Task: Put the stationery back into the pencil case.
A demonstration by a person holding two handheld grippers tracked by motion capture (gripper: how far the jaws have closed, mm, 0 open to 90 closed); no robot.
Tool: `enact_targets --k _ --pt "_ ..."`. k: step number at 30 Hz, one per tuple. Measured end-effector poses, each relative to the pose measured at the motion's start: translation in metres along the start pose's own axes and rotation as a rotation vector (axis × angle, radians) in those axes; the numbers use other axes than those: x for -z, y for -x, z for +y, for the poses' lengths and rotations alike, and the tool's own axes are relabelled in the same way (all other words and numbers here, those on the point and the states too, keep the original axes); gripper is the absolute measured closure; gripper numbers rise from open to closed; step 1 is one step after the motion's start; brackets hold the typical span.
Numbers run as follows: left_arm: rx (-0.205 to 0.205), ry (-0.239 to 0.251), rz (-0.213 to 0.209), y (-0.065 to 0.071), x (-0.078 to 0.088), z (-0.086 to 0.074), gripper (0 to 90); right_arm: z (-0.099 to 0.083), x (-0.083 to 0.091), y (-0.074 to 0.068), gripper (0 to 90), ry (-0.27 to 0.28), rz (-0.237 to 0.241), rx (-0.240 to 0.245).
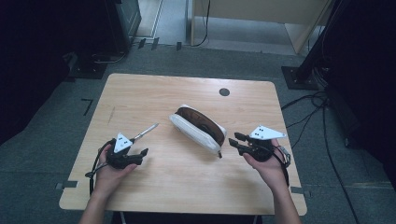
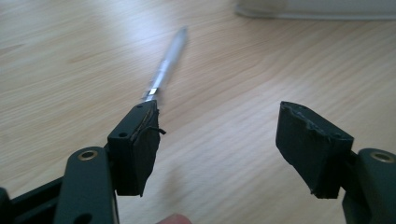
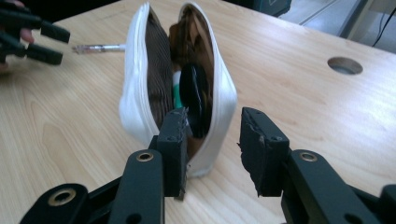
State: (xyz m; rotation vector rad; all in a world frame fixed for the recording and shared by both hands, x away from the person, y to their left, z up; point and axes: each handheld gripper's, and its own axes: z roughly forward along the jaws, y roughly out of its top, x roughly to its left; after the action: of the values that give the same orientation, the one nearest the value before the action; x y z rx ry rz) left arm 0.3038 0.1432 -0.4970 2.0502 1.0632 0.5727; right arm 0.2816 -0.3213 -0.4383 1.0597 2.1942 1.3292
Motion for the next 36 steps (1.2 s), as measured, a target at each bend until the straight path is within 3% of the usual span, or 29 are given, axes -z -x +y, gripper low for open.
enact_targets --k 5,9,13,18,25,31,36 --pt "0.026 -0.033 0.069 -0.017 -0.006 0.004 44.9 -0.014 0.006 0.005 62.1 -0.002 0.002 -0.02" --pt "0.042 -0.069 0.052 -0.025 -0.015 0.007 48.3 -0.023 0.014 0.01 62.2 0.007 0.001 -0.044" --pt "0.067 -0.07 0.052 -0.029 -0.022 0.006 48.9 -0.028 0.02 0.014 62.2 0.007 -0.012 -0.05" --pt "0.066 -0.112 0.056 -0.028 -0.029 0.004 51.2 -0.033 0.029 0.017 62.2 0.016 -0.029 -0.073" --pt "0.066 -0.106 0.055 -0.027 -0.03 0.003 57.2 -0.035 0.034 0.018 62.3 0.028 -0.027 -0.086" --pt "0.01 -0.103 0.048 -0.017 -0.027 0.002 76.3 -0.035 0.033 0.015 62.2 0.028 -0.019 -0.078" --pt "0.02 -0.081 0.031 -0.015 -0.024 -0.002 77.2 -0.038 0.03 0.015 62.2 0.021 -0.022 -0.081"
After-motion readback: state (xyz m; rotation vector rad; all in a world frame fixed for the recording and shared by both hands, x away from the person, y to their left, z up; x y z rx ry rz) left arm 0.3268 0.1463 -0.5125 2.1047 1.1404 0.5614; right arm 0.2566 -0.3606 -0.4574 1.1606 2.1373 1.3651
